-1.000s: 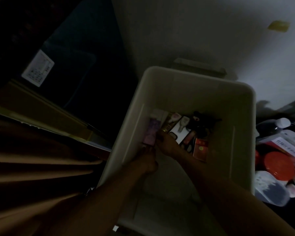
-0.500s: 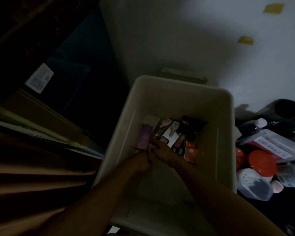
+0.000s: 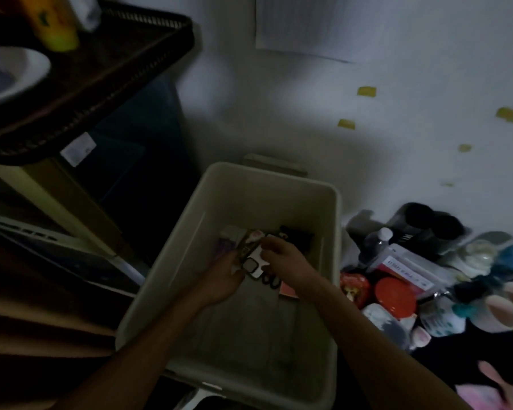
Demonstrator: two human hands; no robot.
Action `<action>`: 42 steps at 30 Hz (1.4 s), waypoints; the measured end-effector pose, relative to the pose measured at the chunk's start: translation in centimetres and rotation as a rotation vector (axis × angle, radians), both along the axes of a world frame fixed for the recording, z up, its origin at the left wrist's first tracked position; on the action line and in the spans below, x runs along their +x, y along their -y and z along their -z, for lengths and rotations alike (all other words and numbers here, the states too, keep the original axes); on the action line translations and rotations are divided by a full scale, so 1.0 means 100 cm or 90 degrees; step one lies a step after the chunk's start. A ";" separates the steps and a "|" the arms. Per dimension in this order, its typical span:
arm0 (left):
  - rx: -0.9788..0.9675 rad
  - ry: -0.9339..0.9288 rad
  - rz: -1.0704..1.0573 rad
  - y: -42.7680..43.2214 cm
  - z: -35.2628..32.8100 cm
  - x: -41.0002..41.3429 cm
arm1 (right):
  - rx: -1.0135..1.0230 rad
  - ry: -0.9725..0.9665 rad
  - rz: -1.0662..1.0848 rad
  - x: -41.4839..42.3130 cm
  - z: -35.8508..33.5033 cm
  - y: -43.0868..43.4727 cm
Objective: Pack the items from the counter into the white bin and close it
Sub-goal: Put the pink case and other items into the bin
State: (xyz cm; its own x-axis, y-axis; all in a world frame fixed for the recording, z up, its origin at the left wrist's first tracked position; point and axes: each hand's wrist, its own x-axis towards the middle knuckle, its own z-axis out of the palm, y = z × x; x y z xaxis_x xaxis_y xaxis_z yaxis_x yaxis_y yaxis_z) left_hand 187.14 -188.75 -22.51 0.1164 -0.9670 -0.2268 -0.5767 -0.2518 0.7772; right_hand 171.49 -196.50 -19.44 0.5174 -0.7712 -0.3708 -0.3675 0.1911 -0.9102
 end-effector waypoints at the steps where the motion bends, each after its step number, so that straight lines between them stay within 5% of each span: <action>1: -0.020 0.001 -0.002 0.001 -0.007 -0.008 | -0.003 0.028 0.019 -0.010 -0.009 0.001; 15: -0.162 -0.079 -0.044 0.022 -0.086 -0.150 | -0.041 0.219 0.146 -0.158 -0.056 0.011; 21: -0.179 -0.025 -0.031 0.028 -0.085 -0.213 | -0.052 0.216 0.150 -0.219 -0.043 0.009; 35: -0.106 -0.126 -0.029 -0.010 -0.020 -0.312 | 0.018 0.135 0.130 -0.294 0.024 -0.018; 42: -0.020 -0.039 -0.121 -0.058 0.040 -0.316 | 0.058 0.037 0.042 -0.293 0.075 -0.042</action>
